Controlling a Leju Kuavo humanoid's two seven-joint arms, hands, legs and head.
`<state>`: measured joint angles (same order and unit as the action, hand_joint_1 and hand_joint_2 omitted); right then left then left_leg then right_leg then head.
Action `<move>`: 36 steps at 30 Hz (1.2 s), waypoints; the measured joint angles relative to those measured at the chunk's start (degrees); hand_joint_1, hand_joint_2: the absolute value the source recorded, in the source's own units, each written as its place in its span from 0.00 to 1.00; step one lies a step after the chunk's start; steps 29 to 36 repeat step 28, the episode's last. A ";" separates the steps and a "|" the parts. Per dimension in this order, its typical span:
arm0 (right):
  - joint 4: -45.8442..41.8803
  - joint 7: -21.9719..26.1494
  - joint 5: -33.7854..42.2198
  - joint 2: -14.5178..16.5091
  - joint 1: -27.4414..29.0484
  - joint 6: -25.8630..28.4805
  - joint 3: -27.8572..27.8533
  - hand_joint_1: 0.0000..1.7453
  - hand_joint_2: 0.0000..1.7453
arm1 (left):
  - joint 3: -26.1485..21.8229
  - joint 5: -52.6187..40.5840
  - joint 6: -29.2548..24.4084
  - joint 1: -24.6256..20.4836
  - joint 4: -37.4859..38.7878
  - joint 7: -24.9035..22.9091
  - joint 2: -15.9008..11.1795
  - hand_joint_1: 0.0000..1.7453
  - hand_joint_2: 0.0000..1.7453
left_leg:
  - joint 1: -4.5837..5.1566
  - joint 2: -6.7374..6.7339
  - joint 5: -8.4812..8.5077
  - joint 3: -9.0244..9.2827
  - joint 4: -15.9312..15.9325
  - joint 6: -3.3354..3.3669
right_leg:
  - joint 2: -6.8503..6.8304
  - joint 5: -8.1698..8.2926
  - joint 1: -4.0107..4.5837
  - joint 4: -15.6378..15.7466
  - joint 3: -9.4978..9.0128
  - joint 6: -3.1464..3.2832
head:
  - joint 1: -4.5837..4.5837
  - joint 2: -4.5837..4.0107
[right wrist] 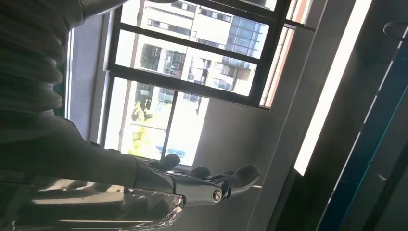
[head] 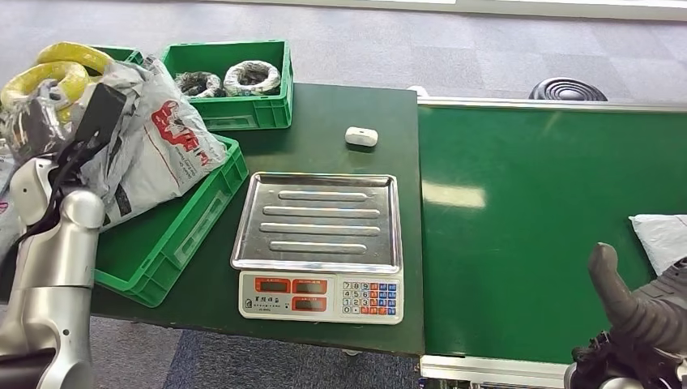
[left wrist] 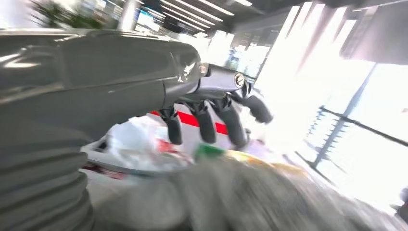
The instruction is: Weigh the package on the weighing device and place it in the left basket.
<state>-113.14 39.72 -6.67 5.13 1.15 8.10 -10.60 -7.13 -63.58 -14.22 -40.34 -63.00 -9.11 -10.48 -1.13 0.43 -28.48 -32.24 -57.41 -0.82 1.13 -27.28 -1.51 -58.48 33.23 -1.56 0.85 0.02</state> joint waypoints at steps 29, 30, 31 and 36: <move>6.96 -0.73 0.87 -4.72 -0.50 3.05 3.71 0.00 1.00 | -7.49 59.18 3.35 12.30 -15.33 34.44 -3.51 0.00 1.00 | 0.02 0.14 -0.05 -0.08 -0.02 0.00 | -0.09 -0.02 -0.02 0.07 0.02 -0.01 | -0.01 0.00; 6.96 -0.73 0.87 -4.72 -0.50 3.05 3.71 0.00 1.00 | -7.49 59.18 3.35 12.30 -15.33 34.44 -3.51 0.00 1.00 | 0.02 0.14 -0.05 -0.08 -0.02 0.00 | -0.09 -0.02 -0.02 0.07 0.02 -0.01 | -0.01 0.00; 6.96 -0.73 0.87 -4.72 -0.50 3.05 3.71 0.00 1.00 | -7.49 59.18 3.35 12.30 -15.33 34.44 -3.51 0.00 1.00 | 0.02 0.14 -0.05 -0.08 -0.02 0.00 | -0.09 -0.02 -0.02 0.07 0.02 -0.01 | -0.01 0.00; 6.96 -0.73 0.87 -4.72 -0.50 3.05 3.71 0.00 1.00 | -7.49 59.18 3.35 12.30 -15.33 34.44 -3.51 0.00 1.00 | 0.02 0.14 -0.05 -0.08 -0.02 0.00 | -0.09 -0.02 -0.02 0.07 0.02 -0.01 | -0.01 0.00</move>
